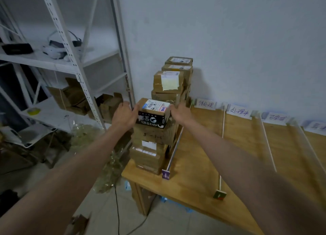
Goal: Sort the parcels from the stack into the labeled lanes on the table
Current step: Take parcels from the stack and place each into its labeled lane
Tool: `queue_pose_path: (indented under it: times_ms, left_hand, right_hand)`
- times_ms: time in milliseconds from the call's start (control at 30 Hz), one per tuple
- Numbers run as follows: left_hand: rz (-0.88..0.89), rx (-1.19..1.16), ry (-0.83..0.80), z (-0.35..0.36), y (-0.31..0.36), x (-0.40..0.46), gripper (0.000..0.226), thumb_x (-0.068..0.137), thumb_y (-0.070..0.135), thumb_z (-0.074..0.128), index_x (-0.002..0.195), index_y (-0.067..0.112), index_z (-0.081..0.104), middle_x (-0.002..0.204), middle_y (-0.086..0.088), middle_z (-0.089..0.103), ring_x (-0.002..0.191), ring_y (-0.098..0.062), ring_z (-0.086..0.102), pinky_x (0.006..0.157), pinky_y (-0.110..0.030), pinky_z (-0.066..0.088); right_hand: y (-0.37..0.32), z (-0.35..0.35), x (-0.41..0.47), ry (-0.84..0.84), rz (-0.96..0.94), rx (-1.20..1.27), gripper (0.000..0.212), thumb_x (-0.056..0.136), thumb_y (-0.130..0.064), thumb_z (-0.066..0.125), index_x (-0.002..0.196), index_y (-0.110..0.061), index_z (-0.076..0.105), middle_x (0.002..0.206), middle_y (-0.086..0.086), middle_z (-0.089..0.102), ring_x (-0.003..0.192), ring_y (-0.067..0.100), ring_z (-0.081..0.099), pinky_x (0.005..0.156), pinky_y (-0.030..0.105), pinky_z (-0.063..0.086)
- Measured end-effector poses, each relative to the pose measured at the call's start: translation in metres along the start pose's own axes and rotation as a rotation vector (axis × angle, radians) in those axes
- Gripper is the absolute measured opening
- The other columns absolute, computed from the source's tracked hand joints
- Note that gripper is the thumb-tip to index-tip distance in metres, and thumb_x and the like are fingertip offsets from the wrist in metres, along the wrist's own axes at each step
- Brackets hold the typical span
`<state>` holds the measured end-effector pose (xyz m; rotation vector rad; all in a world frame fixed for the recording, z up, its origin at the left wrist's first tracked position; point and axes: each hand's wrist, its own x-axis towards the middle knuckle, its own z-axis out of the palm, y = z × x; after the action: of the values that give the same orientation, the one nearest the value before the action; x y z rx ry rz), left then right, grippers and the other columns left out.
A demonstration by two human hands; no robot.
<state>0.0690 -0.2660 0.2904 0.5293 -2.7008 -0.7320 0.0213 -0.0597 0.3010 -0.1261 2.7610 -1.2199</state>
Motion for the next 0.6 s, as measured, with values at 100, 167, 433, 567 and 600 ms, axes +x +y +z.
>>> queue_pose_path:
  times_ms: [100, 167, 433, 567, 600]
  left_hand:
    - [-0.068, -0.132, -0.049, 0.013, -0.002, 0.017, 0.065, 0.096, 0.06, 0.04, 0.124, 0.004, 0.053, 0.121, -0.016, 0.06, 0.107, -0.033, 0.058, 0.089, -0.043, 0.049]
    - [-0.075, -0.211, -0.083, 0.021, -0.003, 0.019, 0.061, 0.094, 0.059, 0.046, 0.121, 0.005, 0.055, 0.116, -0.013, 0.063, 0.098, -0.027, 0.06, 0.084, -0.041, 0.052]
    - [0.02, -0.407, -0.087, 0.016, 0.007, 0.011, 0.045, 0.096, 0.046, 0.054, 0.123, 0.009, 0.052, 0.111, -0.006, 0.061, 0.092, -0.018, 0.061, 0.081, -0.038, 0.056]
    - [0.125, -0.45, -0.168, -0.008, 0.019, 0.006, 0.04, 0.096, 0.043, 0.054, 0.121, 0.012, 0.054, 0.113, -0.006, 0.061, 0.099, -0.022, 0.06, 0.081, -0.039, 0.056]
    - [0.156, -0.466, -0.208, -0.014, 0.023, 0.003, 0.038, 0.096, 0.043, 0.055, 0.12, 0.014, 0.054, 0.11, -0.005, 0.061, 0.096, -0.022, 0.061, 0.077, -0.039, 0.058]
  right_hand:
    - [-0.009, 0.01, 0.017, -0.074, 0.054, 0.041, 0.059, 0.105, -0.046, 0.033, 0.146, -0.004, 0.04, 0.146, 0.016, 0.05, 0.126, 0.034, 0.054, 0.106, 0.042, 0.045]
    - [-0.011, 0.015, 0.021, -0.108, 0.07, 0.089, 0.055, 0.105, -0.043, 0.036, 0.144, -0.006, 0.043, 0.145, 0.013, 0.052, 0.123, 0.032, 0.057, 0.105, 0.043, 0.047]
    - [-0.011, 0.008, 0.01, -0.095, 0.069, 0.288, 0.039, 0.105, -0.032, 0.043, 0.136, -0.009, 0.05, 0.121, 0.006, 0.067, 0.101, 0.019, 0.065, 0.094, 0.04, 0.056]
    - [-0.002, -0.02, -0.009, -0.25, 0.073, 0.333, 0.049, 0.1, -0.042, 0.051, 0.139, -0.012, 0.052, 0.126, 0.007, 0.066, 0.116, 0.023, 0.062, 0.099, 0.041, 0.053]
    - [0.002, -0.028, -0.014, -0.297, 0.087, 0.347, 0.05, 0.098, -0.044, 0.054, 0.137, -0.011, 0.055, 0.13, 0.007, 0.064, 0.12, 0.023, 0.061, 0.1, 0.041, 0.053]
